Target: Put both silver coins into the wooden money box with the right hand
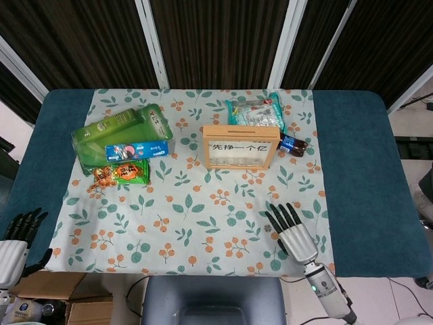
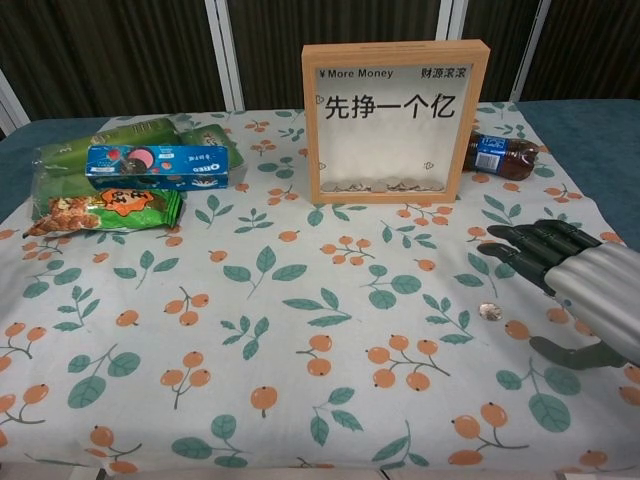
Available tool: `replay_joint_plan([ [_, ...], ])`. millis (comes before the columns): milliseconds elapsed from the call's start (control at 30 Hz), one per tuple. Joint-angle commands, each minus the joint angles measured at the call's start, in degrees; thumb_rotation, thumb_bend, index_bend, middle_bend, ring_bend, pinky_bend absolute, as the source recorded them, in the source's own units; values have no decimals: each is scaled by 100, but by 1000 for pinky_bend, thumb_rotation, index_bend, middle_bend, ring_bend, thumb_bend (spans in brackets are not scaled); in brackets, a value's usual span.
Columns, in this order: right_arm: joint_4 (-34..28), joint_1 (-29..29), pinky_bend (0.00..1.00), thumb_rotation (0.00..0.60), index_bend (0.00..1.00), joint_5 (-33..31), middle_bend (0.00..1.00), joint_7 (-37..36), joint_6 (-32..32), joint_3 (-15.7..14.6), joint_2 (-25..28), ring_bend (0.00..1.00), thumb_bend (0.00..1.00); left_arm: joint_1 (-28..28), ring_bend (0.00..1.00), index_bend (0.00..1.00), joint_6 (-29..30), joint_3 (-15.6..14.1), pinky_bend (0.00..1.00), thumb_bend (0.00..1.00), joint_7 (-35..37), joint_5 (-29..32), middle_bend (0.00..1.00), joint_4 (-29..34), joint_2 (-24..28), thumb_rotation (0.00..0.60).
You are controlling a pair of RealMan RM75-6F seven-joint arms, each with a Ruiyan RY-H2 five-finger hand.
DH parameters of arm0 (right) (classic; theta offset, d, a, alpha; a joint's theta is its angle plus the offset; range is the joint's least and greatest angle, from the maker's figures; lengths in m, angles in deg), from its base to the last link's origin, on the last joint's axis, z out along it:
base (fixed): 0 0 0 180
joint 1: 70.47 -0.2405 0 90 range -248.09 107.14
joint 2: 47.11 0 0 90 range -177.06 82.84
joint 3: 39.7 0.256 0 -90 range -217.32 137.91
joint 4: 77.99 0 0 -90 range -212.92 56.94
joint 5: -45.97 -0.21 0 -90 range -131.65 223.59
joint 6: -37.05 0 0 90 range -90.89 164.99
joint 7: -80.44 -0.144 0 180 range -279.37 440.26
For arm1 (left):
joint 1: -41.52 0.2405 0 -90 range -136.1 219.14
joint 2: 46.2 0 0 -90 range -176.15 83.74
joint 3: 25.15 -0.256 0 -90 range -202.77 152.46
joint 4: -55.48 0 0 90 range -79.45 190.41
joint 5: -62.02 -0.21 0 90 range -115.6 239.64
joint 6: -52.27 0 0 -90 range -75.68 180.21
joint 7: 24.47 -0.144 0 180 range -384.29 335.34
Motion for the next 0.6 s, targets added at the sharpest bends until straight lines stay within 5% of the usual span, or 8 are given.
replay_joint_plan([
  [33, 50, 7, 0, 600, 254, 21, 0, -37, 43, 30, -38, 0, 428, -1, 0, 0, -1, 2, 32, 366, 11, 3, 0, -17, -9, 600],
  [600, 39, 18, 0, 600, 471, 43, 33, -196, 306, 150, -83, 0, 425, -7, 0, 0, -16, 9, 32, 366, 43, 21, 0, -46, -11, 600],
])
